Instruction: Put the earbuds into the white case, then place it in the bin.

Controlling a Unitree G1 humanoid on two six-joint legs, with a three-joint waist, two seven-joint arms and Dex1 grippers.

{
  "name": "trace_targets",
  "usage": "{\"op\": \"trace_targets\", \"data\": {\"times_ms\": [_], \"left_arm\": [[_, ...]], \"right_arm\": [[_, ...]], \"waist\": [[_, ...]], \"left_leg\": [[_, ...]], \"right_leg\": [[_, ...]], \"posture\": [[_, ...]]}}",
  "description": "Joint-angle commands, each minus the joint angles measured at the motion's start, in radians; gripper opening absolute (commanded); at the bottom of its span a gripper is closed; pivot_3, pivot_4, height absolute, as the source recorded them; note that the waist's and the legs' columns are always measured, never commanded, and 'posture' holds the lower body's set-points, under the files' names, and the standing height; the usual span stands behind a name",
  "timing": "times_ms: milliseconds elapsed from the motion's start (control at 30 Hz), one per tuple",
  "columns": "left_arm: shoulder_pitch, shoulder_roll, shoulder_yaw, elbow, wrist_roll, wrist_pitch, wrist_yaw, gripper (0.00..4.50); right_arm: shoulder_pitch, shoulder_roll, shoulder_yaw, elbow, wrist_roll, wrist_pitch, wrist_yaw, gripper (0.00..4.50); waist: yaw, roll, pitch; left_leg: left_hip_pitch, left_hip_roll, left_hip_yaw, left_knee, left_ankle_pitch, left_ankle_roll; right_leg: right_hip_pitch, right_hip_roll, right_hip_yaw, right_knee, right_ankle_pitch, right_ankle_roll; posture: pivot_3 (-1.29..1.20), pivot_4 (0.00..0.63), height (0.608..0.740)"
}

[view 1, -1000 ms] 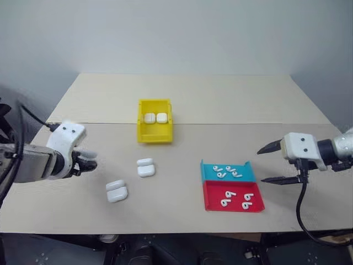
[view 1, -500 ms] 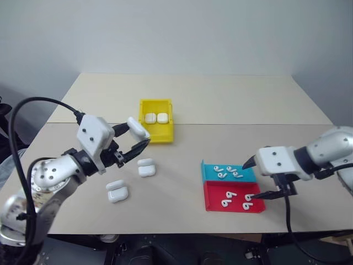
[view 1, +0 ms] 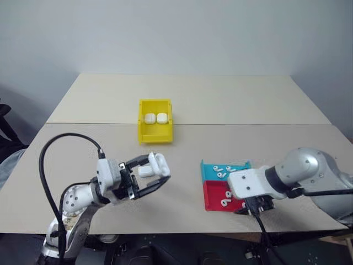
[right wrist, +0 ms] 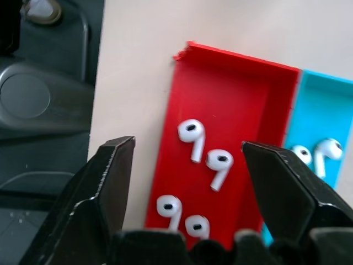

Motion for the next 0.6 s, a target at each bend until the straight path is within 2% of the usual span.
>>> {"op": "trace_targets", "data": {"times_ms": [33,67,200,600], "left_arm": [[0.02,-0.016,-0.002,-0.008,-0.013,-0.053,-0.035,2.77],[0.028,-0.018,-0.002,-0.011,-0.011,-0.053,-0.035,2.77],[0.055,-0.023,-0.004,-0.001,0.002,-0.089,-0.062,2.77],[0.096,-0.034,-0.011,-0.02,0.013,-0.101,-0.054,2.77]], "right_arm": [[-0.032,0.012,0.047,0.004,-0.073,-0.014,-0.002,3.62],[-0.036,0.018,0.058,0.011,-0.084,-0.017,0.001,3.62],[-0.05,0.05,0.084,0.032,-0.113,-0.032,0.004,2.81],[-0.077,0.126,0.157,0.097,-0.219,-0.067,0.018,2.81]], "waist": [[0.0,0.0,0.0],[0.0,0.0,0.0],[-0.001,0.0,0.0],[-0.001,0.0,0.0]], "left_leg": [[0.0,0.0,0.0,0.0,0.0,0.0],[0.0,0.0,0.0,0.001,0.0,0.0],[0.0,0.0,-0.001,0.001,0.0,0.0],[0.0,0.0,-0.001,0.001,0.0,0.0]], "right_leg": [[0.0,0.0,0.0,0.0,0.0,0.0],[0.0,0.0,0.0,0.0,0.0,0.0],[0.0,0.0,0.0,0.0,0.0,0.0],[0.001,0.0,-0.001,0.0,0.0,0.0]], "posture": [[0.0,0.15,0.74],[0.0,0.15,0.74],[0.0,0.15,0.74],[0.0,0.15,0.74]]}}
